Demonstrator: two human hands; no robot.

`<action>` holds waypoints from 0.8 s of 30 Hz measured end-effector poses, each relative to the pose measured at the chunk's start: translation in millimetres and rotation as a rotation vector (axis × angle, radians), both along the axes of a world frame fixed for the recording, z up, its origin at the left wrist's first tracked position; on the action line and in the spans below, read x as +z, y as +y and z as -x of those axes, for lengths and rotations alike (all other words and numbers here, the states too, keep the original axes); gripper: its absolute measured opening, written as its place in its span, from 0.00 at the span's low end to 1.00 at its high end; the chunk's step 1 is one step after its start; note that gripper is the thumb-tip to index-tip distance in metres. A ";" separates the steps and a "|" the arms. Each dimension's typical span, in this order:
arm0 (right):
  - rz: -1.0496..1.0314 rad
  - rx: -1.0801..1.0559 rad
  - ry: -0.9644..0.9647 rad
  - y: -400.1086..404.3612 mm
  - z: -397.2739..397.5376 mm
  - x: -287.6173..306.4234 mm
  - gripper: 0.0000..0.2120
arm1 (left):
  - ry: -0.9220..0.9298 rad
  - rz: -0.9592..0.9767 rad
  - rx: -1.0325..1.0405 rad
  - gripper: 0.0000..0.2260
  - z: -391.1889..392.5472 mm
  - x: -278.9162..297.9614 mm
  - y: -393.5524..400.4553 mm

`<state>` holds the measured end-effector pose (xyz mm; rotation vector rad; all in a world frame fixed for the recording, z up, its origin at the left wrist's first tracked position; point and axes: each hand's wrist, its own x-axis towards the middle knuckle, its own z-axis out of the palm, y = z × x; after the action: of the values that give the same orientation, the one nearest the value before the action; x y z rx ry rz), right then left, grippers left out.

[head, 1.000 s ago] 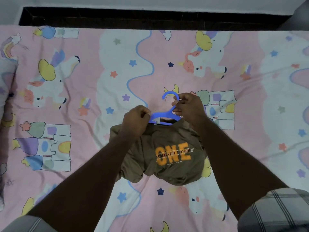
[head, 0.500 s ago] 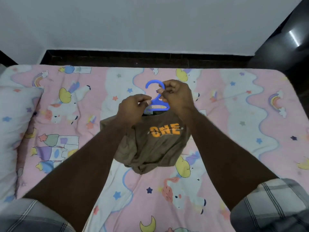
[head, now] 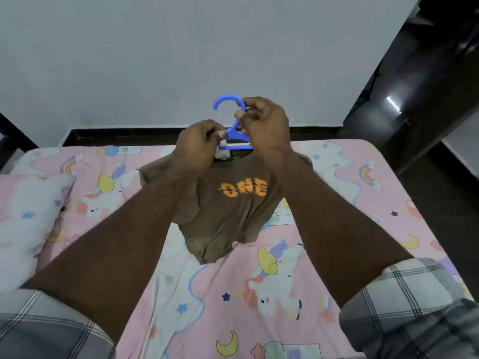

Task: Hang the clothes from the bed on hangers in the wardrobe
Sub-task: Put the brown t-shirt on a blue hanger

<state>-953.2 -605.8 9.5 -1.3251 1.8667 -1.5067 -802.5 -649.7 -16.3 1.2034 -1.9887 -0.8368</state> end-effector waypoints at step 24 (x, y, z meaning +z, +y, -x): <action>0.077 0.004 0.197 114.7 -54.4 94.2 0.07 | 0.011 0.173 -0.070 0.07 -59.6 77.6 102.2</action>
<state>-898.8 -491.1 103.7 -1.5615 1.9393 -1.5073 -742.9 -547.5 61.3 1.0336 -2.0583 -0.6871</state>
